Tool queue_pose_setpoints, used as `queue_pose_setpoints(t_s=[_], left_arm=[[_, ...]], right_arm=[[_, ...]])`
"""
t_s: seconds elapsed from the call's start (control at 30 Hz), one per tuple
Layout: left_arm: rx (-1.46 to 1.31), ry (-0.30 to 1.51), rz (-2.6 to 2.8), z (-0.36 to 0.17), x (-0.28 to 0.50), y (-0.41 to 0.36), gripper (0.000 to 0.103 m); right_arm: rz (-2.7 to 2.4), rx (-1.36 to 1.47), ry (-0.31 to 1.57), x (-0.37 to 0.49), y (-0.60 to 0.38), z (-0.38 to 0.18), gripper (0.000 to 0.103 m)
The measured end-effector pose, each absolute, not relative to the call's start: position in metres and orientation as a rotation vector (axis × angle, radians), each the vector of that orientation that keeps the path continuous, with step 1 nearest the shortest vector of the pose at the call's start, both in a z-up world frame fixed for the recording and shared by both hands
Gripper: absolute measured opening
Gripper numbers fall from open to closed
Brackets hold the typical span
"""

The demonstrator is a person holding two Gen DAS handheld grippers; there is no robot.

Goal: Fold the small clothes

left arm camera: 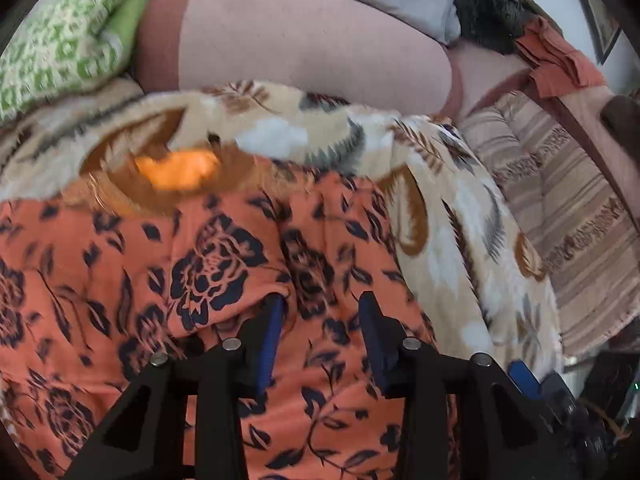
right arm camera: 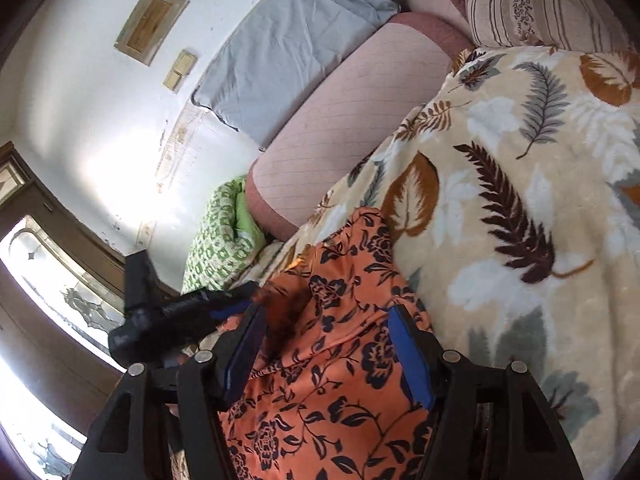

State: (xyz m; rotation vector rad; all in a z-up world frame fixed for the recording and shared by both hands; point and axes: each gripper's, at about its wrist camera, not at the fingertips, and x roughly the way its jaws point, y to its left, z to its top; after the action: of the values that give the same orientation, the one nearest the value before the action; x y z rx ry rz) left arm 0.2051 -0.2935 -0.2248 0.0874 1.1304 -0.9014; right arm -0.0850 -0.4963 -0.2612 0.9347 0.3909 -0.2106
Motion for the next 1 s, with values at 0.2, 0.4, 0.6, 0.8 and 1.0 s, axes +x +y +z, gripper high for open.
queue_pose_setpoints(t_s=[0.2,0.4,0.6,0.8,1.0], left_arm=[[-0.079,0.935,-0.828,-0.186,0.223,-0.184,0.08],[-0.078,0.954,-0.482,-0.206,0.279,-0.09,0.08],[0.054,1.023,-0.318,-0.249,0.312,-0.066,0.08],[0.042,1.153,-0.277,-0.294,0.328,-0.063,0.081],[0.077,1.11,-0.299,-0.292,0.314,-0.052,0.081]], right_arm=[[-0.164,0.919,0.46,-0.052,-0.488,-0.266,0.076],[-0.154,0.655,0.647,0.044,-0.433,-0.251,0.076],[-0.328,0.229,0.923,0.137,-0.379,-0.278,0.077],[-0.505,0.843,0.761,0.094,-0.487,-0.29,0.075],[-0.594,1.021,0.695,0.002,-0.506,-0.314,0.076]])
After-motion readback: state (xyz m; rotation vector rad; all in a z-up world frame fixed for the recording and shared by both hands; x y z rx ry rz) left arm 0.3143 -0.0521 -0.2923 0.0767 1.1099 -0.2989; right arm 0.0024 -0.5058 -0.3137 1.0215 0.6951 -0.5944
